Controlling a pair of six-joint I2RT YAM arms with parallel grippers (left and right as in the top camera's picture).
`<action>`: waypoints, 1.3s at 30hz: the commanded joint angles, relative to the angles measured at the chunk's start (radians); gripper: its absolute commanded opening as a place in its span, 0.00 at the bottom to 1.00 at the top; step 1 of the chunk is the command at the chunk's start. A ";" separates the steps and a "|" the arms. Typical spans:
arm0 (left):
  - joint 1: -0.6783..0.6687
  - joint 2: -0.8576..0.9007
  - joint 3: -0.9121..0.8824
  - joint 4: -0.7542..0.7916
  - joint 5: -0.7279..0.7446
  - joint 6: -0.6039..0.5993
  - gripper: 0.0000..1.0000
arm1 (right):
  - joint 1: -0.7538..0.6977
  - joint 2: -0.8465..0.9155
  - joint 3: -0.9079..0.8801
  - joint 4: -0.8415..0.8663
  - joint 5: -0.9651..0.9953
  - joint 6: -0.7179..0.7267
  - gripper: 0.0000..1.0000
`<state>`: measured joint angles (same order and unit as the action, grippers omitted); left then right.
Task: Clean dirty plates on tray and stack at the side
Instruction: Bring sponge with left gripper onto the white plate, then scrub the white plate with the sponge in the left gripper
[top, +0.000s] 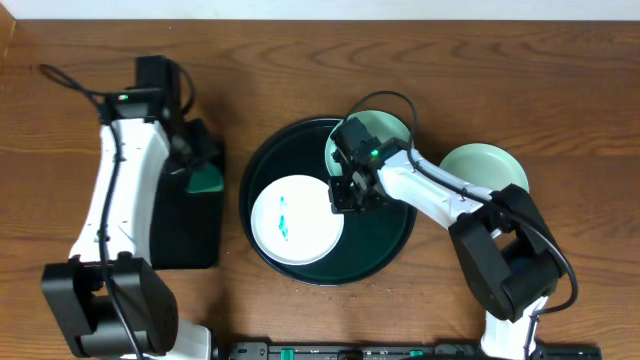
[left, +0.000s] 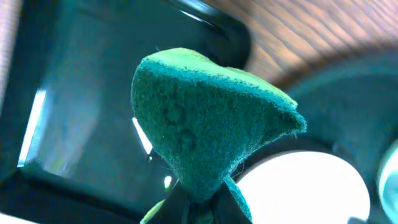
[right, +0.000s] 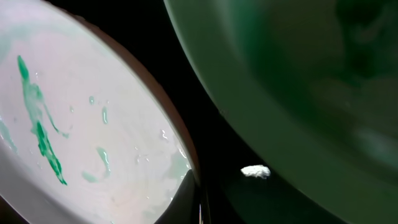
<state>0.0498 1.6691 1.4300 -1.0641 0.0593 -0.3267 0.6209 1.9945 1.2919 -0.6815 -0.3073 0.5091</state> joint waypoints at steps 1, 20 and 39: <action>-0.070 0.003 -0.018 -0.011 0.078 0.020 0.07 | -0.027 0.045 0.029 0.007 0.007 0.023 0.01; -0.386 0.014 -0.438 0.370 0.089 -0.120 0.07 | -0.044 0.053 0.029 0.009 -0.038 0.010 0.01; -0.393 0.095 -0.457 0.535 0.489 0.185 0.07 | -0.043 0.053 0.029 0.009 -0.042 0.006 0.01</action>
<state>-0.3321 1.7412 0.9878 -0.5480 0.3973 -0.2230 0.5900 2.0178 1.3083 -0.6788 -0.3767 0.5087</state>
